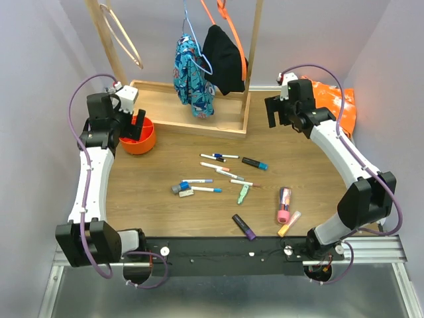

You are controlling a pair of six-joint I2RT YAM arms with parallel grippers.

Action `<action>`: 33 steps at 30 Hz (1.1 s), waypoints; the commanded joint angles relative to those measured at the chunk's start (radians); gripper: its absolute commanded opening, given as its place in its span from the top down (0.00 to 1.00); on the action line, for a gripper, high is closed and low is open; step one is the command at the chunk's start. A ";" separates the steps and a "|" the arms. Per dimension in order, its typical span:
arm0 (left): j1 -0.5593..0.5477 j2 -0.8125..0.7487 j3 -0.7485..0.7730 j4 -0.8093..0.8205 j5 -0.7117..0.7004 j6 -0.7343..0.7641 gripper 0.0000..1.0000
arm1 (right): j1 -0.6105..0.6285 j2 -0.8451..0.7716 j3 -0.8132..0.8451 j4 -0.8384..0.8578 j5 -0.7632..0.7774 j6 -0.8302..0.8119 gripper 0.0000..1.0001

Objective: Sort the stationery into containers
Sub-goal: Pick up the storage box at the center of the board.

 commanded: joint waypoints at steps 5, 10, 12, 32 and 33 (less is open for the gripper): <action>-0.104 0.189 0.101 -0.189 0.121 0.162 0.02 | 0.000 -0.045 0.050 -0.081 -0.344 -0.108 0.00; -0.202 0.298 0.137 -0.221 0.067 0.210 0.12 | 0.002 -0.027 0.070 -0.153 -0.467 -0.142 0.01; -0.210 0.359 0.173 -0.220 0.018 0.190 0.13 | 0.000 -0.033 0.073 -0.161 -0.514 -0.152 0.02; -0.209 0.543 0.264 -0.220 -0.091 0.219 0.34 | 0.000 -0.051 0.034 -0.161 -0.530 -0.160 0.06; -0.209 0.557 0.267 -0.220 -0.097 0.222 0.35 | 0.000 -0.051 0.034 -0.162 -0.533 -0.162 0.07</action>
